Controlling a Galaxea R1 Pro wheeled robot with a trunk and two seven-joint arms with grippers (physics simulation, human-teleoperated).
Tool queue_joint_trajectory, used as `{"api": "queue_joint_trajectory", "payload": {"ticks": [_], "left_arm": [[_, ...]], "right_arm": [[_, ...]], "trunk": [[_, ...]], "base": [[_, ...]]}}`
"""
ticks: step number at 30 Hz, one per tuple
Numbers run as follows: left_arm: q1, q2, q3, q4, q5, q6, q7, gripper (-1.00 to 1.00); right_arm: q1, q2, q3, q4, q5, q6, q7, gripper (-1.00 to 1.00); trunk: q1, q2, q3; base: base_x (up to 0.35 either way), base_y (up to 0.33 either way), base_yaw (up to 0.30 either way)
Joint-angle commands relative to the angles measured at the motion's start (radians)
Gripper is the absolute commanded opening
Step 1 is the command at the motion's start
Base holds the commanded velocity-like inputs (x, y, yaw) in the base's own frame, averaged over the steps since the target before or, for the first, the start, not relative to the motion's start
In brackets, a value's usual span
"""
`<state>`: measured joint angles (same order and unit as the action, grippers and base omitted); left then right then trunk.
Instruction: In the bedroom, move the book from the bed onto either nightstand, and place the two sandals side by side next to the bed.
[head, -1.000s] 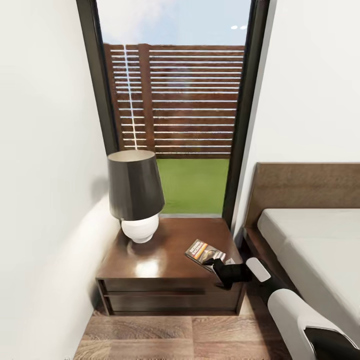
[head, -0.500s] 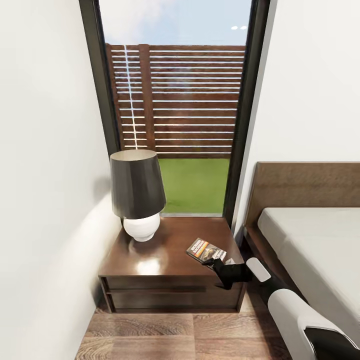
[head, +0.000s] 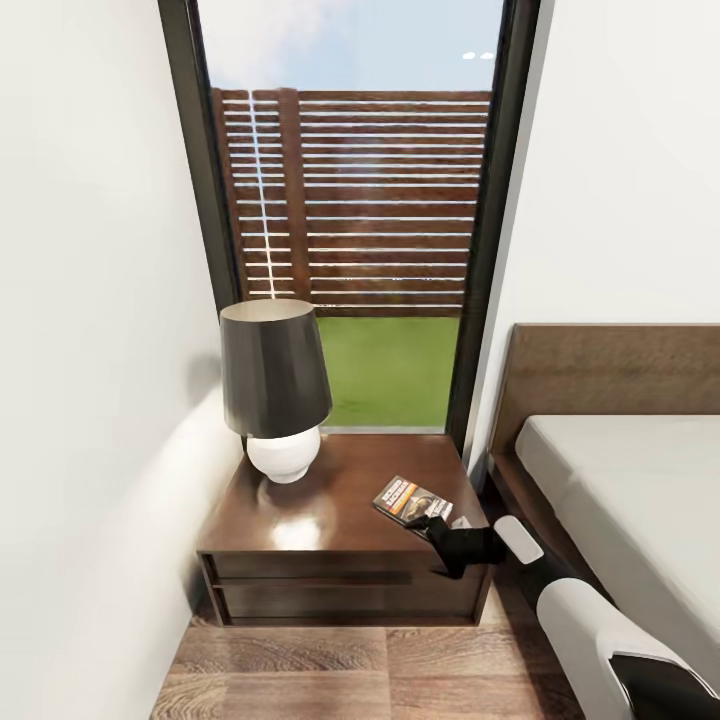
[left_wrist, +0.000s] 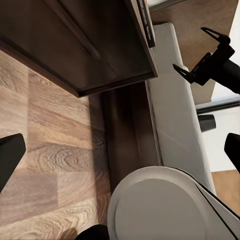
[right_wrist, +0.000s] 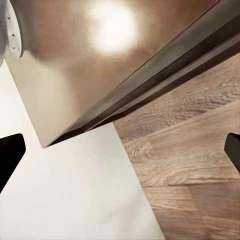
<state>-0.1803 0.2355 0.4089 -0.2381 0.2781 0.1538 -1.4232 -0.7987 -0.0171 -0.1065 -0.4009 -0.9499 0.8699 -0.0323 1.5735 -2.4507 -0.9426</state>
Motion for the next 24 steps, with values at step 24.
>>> {"api": "queue_joint_trajectory", "payload": {"ticks": [24], "left_arm": [[0.000,-0.004,-0.005,0.000,0.004,0.009,0.011,1.00]], "right_arm": [[0.083,-0.091,-0.024,0.070,-0.005,0.004,0.252,1.00]], "trunk": [[0.000,0.000,-0.001]], "base": [[0.000,0.000,0.000]]}}
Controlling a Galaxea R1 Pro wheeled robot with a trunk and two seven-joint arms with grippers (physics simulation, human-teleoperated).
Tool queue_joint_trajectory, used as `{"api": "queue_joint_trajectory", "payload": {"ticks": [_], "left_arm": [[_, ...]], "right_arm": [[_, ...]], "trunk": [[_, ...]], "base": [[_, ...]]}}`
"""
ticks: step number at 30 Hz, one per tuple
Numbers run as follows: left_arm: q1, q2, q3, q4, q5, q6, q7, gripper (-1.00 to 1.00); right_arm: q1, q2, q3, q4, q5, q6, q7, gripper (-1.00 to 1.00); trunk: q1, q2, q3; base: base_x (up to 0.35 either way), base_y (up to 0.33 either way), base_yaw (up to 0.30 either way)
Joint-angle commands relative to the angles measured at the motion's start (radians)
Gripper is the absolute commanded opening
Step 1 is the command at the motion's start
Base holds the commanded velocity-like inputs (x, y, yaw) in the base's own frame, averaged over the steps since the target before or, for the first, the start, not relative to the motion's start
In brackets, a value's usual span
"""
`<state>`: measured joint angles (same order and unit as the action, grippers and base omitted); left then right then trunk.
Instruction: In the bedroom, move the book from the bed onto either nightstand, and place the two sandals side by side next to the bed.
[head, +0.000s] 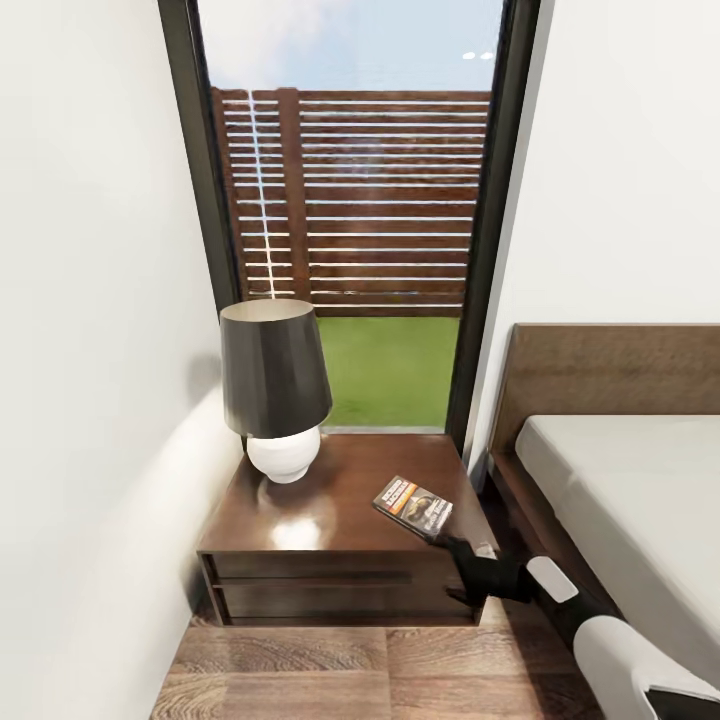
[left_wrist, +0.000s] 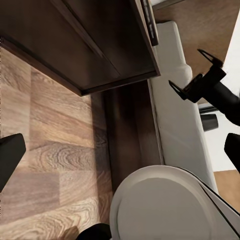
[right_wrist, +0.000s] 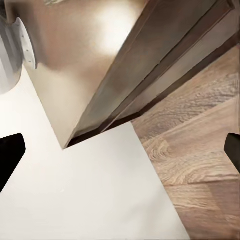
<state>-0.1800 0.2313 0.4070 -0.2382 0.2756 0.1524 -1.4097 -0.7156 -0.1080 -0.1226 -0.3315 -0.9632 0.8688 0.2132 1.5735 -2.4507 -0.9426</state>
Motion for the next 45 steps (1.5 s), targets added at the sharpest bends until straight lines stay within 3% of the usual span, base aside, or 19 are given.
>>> {"api": "queue_joint_trajectory", "payload": {"ticks": [1,10,22,33,42,43,44,45], "left_arm": [[0.000,0.000,-0.004,0.000,0.006,0.010,-0.003,1.00],[0.000,0.000,-0.004,0.000,0.005,0.007,0.009,1.00],[0.000,0.001,-0.005,0.001,0.005,0.003,0.015,1.00],[0.000,0.001,-0.006,0.002,0.005,0.000,0.053,1.00],[-0.001,0.000,-0.007,0.002,0.004,-0.001,0.070,1.00],[0.000,0.000,-0.007,0.002,0.004,-0.001,0.072,1.00],[0.000,0.000,-0.008,0.002,0.004,-0.002,0.086,1.00],[0.000,0.000,-0.008,0.002,0.004,-0.002,0.089,1.00]], "right_arm": [[0.003,-0.005,-0.008,0.008,0.009,0.005,0.019,1.00],[0.014,-0.033,-0.008,0.096,0.016,0.004,0.098,1.00],[0.063,-0.067,0.001,0.149,0.023,0.002,0.113,1.00],[0.118,-0.090,0.005,0.174,0.119,-0.035,0.114,1.00],[0.128,-0.100,0.006,0.282,0.170,-0.195,0.116,1.00],[0.128,-0.101,0.006,0.295,0.181,-0.213,0.116,1.00],[0.129,-0.101,0.006,0.338,0.239,-0.282,0.116,1.00],[0.129,-0.102,0.006,0.347,0.252,-0.296,0.116,1.00]], "trunk": [[0.000,0.000,-0.001],[0.000,0.000,-0.001],[0.000,0.000,-0.001],[0.000,0.000,-0.001],[0.000,0.000,-0.001],[0.000,0.000,-0.001],[0.000,0.000,-0.001],[0.000,0.000,-0.001]], "base": [[0.000,0.000,0.000],[0.000,0.000,0.000],[0.000,0.000,0.000],[0.000,0.000,0.000],[0.000,0.000,0.000],[0.000,0.000,0.000],[0.000,0.000,0.000],[0.000,0.000,0.000]]}}
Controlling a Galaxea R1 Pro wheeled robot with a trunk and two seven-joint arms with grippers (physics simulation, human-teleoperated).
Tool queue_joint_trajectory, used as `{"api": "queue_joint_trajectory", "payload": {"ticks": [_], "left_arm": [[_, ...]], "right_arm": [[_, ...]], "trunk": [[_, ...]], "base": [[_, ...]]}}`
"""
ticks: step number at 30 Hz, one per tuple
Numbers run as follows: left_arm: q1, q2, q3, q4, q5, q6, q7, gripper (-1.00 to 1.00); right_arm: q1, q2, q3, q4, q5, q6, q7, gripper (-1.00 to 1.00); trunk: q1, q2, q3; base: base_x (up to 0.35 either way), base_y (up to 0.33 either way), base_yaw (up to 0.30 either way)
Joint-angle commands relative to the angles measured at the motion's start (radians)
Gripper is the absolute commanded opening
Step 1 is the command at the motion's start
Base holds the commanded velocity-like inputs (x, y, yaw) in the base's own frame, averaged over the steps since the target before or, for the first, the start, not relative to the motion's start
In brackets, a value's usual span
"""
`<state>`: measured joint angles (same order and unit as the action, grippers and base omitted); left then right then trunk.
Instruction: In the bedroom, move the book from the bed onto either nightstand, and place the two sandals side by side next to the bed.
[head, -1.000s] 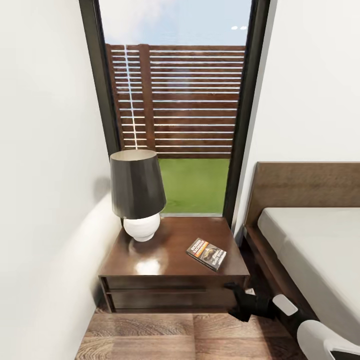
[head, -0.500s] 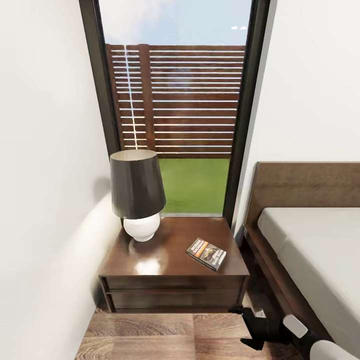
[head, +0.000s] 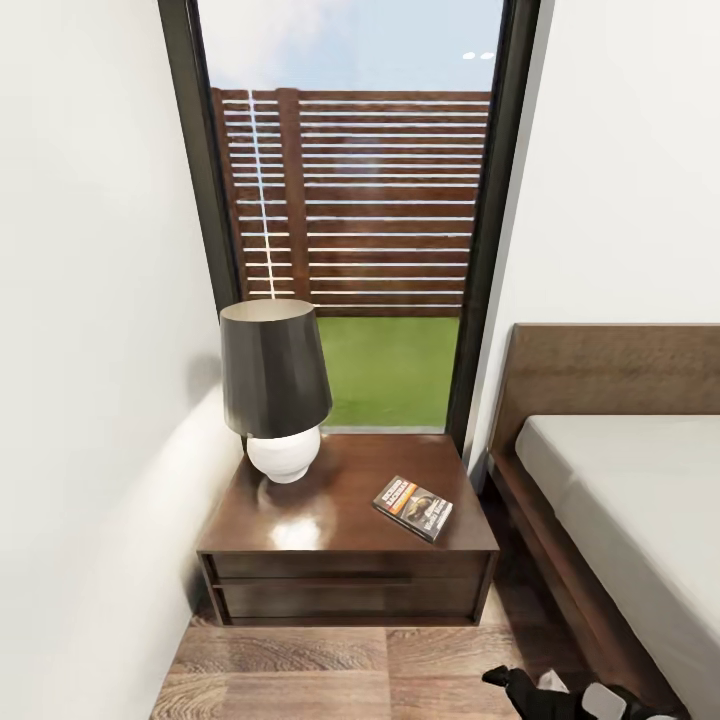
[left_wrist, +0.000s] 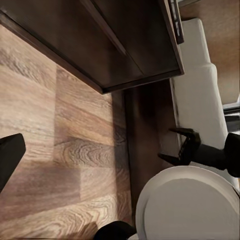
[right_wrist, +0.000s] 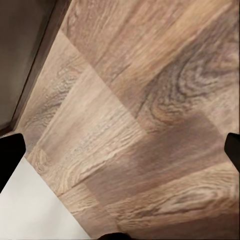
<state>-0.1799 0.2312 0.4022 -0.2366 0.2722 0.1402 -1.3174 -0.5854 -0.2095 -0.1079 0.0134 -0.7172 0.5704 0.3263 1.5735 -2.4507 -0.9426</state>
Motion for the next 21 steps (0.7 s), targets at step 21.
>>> {"api": "queue_joint_trajectory", "payload": {"ticks": [21], "left_arm": [[-0.001,-0.001,-0.006,0.000,0.005,0.008,0.037,1.00]], "right_arm": [[0.028,-0.020,-0.009,0.038,0.103,-0.072,-0.009,1.00]], "trunk": [[-0.065,0.119,0.052]], "base": [[0.000,0.000,0.000]]}}
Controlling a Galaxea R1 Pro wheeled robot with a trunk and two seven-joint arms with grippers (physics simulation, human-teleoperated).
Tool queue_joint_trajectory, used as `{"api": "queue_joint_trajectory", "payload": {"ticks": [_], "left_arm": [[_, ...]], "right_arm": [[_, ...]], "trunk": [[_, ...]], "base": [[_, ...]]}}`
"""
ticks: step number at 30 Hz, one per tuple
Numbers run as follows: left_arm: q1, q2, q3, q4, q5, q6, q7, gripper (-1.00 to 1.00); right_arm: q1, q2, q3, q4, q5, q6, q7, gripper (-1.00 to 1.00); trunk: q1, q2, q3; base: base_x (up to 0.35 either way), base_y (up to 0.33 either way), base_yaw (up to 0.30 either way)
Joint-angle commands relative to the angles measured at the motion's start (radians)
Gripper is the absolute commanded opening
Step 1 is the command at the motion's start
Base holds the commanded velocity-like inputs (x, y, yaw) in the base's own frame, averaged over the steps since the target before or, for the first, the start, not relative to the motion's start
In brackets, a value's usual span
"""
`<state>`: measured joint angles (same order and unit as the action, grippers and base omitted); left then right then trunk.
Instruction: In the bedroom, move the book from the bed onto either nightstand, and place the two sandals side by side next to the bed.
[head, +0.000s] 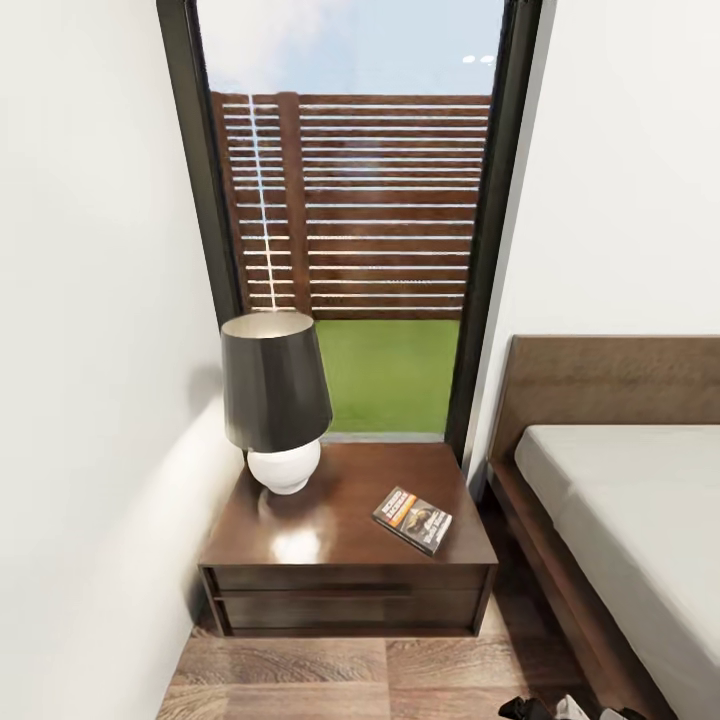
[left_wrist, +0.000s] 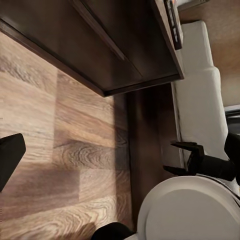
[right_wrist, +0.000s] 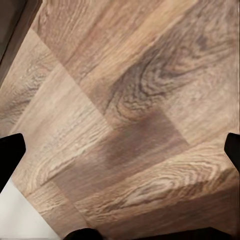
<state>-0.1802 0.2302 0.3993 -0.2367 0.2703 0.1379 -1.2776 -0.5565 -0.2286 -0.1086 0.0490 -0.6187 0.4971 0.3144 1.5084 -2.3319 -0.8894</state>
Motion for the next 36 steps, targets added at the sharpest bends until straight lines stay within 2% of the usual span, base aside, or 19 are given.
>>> {"api": "queue_joint_trajectory", "payload": {"ticks": [1,8,14,24,26,30,36], "left_arm": [[0.000,-0.001,-0.004,0.000,0.007,0.011,0.004,1.00],[0.000,-0.004,-0.008,-0.001,0.007,0.011,0.057,1.00],[0.000,0.004,-0.033,-0.002,0.007,0.006,0.082,1.00],[0.000,0.031,-0.053,-0.002,0.001,-0.029,0.139,1.00],[0.000,0.037,-0.056,-0.001,-0.018,-0.040,0.167,1.00],[0.000,0.040,-0.056,-0.001,-0.045,-0.045,0.180,1.00],[0.000,0.043,-0.055,-0.002,-0.064,-0.048,0.188,1.00]], "right_arm": [[0.001,-0.001,-0.008,0.003,0.015,0.001,0.003,1.00],[0.011,-0.001,-0.008,0.003,0.091,-0.004,0.001,1.00],[0.040,-0.001,-0.008,0.003,0.122,-0.041,0.001,1.00],[0.070,-0.003,-0.008,0.003,0.132,-0.074,0.000,1.00],[0.074,-0.003,-0.007,0.003,0.134,-0.089,0.000,1.00],[0.076,-0.003,-0.007,0.003,0.135,-0.098,-0.001,1.00],[0.081,-0.004,-0.006,0.003,0.136,-0.106,-0.003,1.00]], "trunk": [[-0.004,0.007,0.002],[-0.031,0.056,0.024],[-0.054,0.098,0.043],[-0.092,0.168,0.074],[-0.100,0.182,0.081],[-0.115,0.210,0.093],[-0.138,0.252,0.112]], "base": [[0.000,0.000,0.000],[0.000,0.000,0.000],[0.000,0.000,0.000],[0.000,0.000,0.000],[0.000,0.000,0.000],[0.000,0.000,0.000],[0.000,0.000,0.000]]}}
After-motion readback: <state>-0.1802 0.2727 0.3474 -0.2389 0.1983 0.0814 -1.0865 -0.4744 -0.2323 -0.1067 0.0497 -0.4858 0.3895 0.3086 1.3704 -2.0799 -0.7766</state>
